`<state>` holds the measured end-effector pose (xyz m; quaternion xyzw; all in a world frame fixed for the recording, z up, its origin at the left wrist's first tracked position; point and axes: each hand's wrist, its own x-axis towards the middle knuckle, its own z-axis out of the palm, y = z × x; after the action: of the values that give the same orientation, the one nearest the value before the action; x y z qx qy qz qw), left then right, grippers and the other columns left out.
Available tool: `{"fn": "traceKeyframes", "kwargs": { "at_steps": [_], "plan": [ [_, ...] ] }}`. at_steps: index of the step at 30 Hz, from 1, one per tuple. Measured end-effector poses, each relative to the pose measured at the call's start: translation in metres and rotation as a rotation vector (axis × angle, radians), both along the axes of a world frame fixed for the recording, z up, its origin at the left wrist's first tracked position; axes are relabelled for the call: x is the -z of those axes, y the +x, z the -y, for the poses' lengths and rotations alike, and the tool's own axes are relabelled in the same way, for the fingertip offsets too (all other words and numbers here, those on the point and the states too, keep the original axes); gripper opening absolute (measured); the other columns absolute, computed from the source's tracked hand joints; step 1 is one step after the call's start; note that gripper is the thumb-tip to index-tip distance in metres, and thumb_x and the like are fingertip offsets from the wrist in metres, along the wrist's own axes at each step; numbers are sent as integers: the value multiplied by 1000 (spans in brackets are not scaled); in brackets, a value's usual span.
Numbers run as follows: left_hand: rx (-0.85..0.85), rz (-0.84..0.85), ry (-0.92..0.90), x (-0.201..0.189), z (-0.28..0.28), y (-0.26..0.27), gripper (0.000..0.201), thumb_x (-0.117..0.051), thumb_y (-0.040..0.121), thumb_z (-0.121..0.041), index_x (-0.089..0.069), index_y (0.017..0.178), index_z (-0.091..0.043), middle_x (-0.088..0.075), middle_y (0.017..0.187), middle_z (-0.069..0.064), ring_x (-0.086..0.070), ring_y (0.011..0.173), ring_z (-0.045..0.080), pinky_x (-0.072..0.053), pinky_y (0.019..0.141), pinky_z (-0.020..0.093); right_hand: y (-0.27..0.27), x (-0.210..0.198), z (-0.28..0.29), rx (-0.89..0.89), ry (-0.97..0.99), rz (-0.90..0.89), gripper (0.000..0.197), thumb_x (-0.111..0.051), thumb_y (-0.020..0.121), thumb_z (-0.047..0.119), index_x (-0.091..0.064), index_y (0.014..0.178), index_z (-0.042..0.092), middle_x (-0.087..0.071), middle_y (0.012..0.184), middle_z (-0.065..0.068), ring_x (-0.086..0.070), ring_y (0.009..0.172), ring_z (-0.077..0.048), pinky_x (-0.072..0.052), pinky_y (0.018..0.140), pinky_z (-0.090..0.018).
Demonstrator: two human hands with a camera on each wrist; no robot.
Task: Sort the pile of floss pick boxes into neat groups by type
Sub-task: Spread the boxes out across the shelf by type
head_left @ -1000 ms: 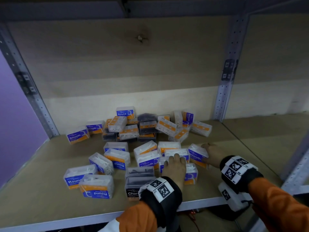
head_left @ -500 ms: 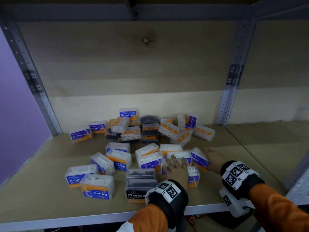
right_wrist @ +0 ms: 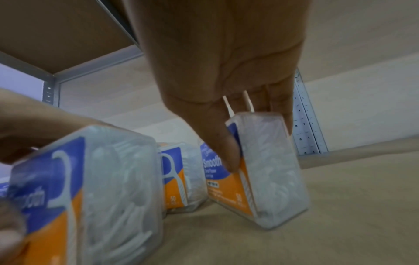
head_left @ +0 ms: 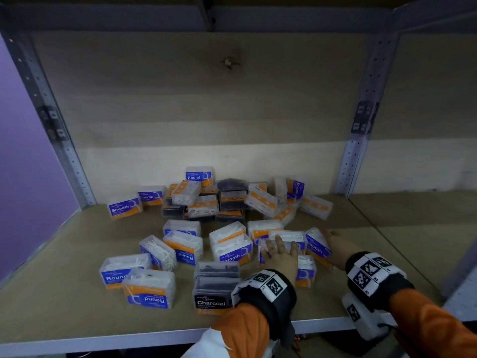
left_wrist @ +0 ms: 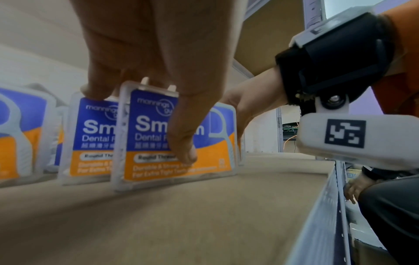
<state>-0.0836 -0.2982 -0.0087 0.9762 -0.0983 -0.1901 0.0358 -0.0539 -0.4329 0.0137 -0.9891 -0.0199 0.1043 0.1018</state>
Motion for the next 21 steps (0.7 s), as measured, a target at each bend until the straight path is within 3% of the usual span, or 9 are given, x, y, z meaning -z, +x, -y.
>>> {"fn": "traceKeyframes", "kwargs": {
  "at_steps": [4,12,21],
  "plan": [
    [39,-17,7,0,6,7,86,-53,89,3,4,152,-16,17,155,24,13,142,47,0,117,57,4,2,5,22,-1,12,48,-31,103,30,-24,144,7,-35,150,-9,-37,136,-20,-31,108,-23],
    [83,19,5,1,20,14,79,-50,92,-2,1,152,-16,14,156,24,9,142,48,-2,117,58,12,8,22,107,-14,-16,46,-43,98,32,-36,138,10,-45,142,-11,-47,128,-22,-37,104,-26],
    [109,19,4,4,34,26,72,-48,95,-10,-4,152,-16,11,156,23,12,143,46,-1,117,59,14,8,34,150,-41,-40,54,-48,96,32,-28,142,12,-42,143,-13,-45,129,-24,-38,102,-27]
  ]
}}
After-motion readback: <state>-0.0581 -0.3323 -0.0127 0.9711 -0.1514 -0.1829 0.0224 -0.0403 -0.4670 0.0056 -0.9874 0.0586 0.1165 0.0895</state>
